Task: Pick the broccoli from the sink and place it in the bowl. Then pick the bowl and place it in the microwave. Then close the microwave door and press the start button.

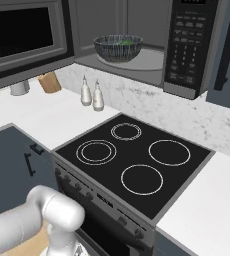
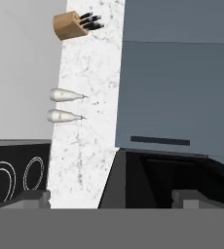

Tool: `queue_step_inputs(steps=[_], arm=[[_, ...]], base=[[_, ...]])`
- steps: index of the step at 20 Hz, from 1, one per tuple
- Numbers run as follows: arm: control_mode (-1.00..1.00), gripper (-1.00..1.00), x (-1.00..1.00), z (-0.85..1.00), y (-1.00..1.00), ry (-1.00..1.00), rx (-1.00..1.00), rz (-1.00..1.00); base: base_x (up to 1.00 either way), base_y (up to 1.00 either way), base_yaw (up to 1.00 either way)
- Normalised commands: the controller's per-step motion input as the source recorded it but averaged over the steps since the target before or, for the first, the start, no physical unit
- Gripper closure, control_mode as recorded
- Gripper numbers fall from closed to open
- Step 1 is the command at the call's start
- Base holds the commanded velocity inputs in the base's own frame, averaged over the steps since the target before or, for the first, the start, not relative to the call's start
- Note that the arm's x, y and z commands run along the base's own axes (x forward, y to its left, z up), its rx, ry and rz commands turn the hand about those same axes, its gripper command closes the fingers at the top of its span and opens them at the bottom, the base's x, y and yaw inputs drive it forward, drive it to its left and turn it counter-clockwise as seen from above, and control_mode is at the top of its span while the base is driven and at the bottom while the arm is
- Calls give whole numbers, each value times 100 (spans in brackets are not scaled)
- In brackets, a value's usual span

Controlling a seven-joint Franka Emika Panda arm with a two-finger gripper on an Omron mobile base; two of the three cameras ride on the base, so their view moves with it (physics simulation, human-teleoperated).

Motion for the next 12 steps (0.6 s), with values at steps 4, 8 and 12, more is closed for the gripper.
queue_step_inputs(steps=[4,8,12], arm=[[-100,-100,90,-2,14,0,0,-3],[-100,-100,64,-2,0,0,0,-2],[-100,-100,16,0,-53,0,0,0]], base=[[0,0,0],[0,0,0],[0,0,0]])
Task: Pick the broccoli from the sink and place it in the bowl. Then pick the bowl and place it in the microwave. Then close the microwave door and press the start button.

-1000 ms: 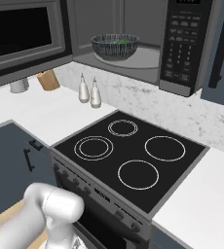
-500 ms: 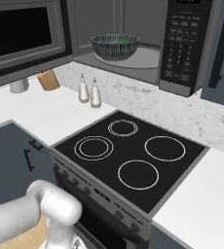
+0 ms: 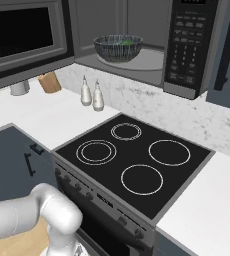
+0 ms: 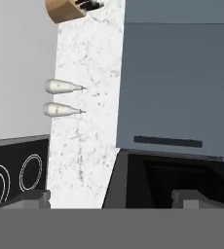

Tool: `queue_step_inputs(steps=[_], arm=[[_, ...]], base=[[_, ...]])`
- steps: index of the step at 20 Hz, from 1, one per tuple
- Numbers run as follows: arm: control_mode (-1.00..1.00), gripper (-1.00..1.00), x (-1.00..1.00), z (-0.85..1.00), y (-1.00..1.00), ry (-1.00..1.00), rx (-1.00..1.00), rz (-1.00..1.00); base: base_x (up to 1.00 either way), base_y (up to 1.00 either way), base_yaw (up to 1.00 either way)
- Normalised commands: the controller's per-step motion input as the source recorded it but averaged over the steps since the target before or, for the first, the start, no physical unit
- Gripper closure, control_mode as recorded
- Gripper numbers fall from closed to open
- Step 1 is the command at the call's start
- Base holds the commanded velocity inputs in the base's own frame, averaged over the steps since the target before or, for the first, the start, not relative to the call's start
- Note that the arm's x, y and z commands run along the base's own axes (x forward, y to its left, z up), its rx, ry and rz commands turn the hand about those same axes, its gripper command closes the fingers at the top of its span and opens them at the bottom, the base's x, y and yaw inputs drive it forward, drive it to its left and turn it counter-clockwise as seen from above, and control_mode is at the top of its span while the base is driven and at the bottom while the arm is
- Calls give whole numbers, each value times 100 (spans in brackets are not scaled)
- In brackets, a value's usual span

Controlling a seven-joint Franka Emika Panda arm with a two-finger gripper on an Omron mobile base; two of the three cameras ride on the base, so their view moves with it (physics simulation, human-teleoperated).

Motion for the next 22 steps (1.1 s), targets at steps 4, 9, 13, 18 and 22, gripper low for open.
queue_step_inputs(steps=[4,9,13,18,22], arm=[[-100,-100,12,0,-71,-3,1,0],[-100,-100,-1,2,-85,-8,9,0],[-100,-100,-28,12,-88,-15,15,0],[-100,-100,-64,26,-99,-28,20,0],[-100,-100,-20,12,-100,-15,22,0]], base=[[0,0,0],[0,0,0],[0,0,0],[0,0,0],[0,0,0]])
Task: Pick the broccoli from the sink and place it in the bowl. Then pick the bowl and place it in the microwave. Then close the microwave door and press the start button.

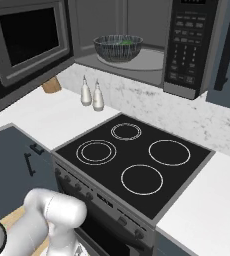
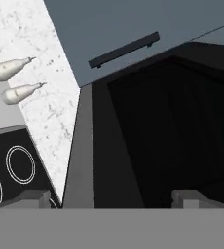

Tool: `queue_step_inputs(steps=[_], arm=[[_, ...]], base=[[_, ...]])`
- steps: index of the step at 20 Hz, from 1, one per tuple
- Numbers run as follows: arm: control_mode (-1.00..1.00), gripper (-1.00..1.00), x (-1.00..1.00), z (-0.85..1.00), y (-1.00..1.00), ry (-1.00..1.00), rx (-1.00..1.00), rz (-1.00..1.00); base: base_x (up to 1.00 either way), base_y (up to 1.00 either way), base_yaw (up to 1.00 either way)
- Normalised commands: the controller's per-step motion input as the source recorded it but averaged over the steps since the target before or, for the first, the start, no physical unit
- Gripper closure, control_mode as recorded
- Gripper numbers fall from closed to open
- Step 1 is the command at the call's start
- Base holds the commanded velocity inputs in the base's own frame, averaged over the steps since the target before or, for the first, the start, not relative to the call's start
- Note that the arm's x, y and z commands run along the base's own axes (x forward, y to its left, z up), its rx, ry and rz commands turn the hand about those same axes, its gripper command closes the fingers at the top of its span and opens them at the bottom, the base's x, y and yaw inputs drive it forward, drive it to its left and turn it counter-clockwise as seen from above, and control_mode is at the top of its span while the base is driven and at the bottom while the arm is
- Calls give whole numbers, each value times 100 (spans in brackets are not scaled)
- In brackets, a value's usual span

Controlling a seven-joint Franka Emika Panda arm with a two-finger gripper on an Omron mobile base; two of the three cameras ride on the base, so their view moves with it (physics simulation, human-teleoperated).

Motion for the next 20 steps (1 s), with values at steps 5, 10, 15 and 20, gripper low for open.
queue_step_inputs(steps=[5,10,15,20], arm=[[-100,-100,1,1,-100,-6,21,0],[-100,-100,16,0,-100,-2,17,0],[-100,-100,37,0,-94,0,16,0],[-100,-100,71,0,-72,0,14,0]], base=[[0,0,0],[0,0,0],[0,0,0],[0,0,0]])
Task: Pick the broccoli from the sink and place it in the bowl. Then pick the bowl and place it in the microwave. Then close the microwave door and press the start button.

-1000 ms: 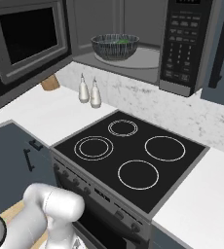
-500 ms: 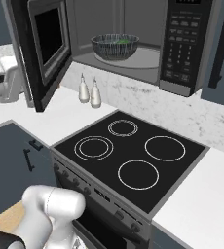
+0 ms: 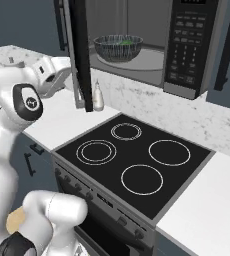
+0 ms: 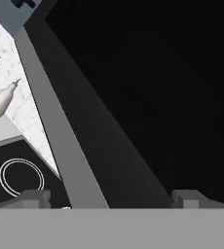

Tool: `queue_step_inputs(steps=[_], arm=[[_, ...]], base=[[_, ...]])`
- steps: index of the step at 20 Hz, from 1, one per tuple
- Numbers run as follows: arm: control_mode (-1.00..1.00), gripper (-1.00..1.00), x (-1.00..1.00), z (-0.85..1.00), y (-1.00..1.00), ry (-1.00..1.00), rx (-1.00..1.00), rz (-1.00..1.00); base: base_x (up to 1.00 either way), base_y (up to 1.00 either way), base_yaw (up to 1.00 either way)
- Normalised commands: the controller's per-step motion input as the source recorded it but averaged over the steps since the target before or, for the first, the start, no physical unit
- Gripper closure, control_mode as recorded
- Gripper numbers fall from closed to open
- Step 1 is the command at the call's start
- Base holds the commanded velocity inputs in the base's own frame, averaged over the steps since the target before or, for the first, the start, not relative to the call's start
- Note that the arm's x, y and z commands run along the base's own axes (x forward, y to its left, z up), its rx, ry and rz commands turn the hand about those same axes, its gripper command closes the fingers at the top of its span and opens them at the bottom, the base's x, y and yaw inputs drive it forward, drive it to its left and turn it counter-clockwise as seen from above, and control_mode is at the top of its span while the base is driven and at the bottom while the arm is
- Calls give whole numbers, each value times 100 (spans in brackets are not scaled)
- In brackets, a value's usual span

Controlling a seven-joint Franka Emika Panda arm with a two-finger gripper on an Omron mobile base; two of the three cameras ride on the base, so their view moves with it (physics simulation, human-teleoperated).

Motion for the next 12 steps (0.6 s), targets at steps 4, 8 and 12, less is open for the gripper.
queue_step_inputs(steps=[4,8,12], arm=[[-100,-100,92,0,-43,0,9,0],[-100,-100,88,0,-16,0,4,0],[-100,-100,73,0,-23,0,7,0]], base=[[0,0,0],[0,0,0],[0,0,0]])
